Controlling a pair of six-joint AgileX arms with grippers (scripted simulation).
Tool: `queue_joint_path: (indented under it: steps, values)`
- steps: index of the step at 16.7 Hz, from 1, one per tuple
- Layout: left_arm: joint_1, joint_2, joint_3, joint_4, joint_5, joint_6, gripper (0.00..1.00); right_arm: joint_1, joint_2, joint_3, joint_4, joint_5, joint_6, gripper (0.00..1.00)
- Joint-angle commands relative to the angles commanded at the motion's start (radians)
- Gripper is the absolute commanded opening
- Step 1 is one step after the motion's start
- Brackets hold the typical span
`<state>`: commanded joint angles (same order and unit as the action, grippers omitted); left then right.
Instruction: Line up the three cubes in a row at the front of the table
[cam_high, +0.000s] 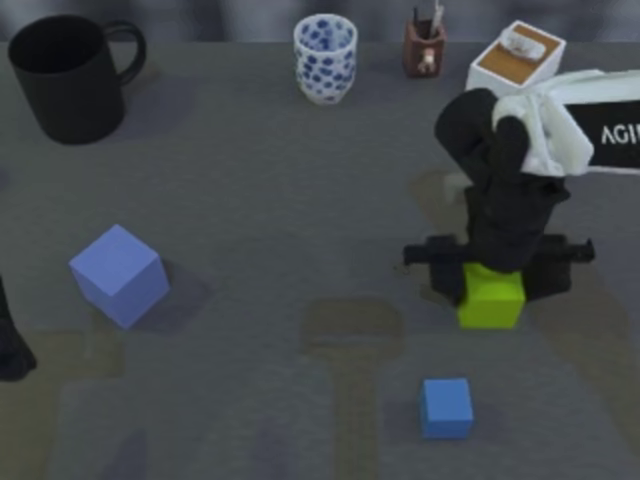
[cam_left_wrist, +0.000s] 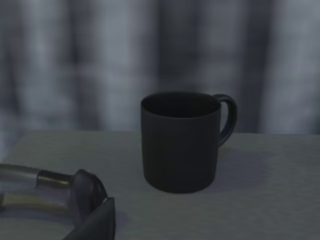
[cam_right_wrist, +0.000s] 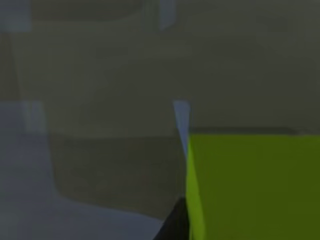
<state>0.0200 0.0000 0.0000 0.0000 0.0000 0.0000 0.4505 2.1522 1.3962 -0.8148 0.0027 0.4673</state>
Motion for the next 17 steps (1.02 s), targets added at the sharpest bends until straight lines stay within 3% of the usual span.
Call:
queue_joint_path:
  steps: [3, 4, 13, 17]
  values:
    - [0.0, 0.0, 0.0, 0.0, 0.0, 0.0, 1.0, 0.0, 0.0, 0.0, 0.0, 0.0, 0.0, 0.02]
    - [0.0, 0.0, 0.0, 0.0, 0.0, 0.0, 1.0, 0.0, 0.0, 0.0, 0.0, 0.0, 0.0, 0.0]
    - [0.0, 0.0, 0.0, 0.0, 0.0, 0.0, 1.0, -0.002, -0.022, 0.009, -0.014, 0.009, -0.004, 0.0]
    - [0.0, 0.0, 0.0, 0.0, 0.0, 0.0, 1.0, -0.003, -0.062, 0.08, -0.133, 0.009, 0.001, 0.0]
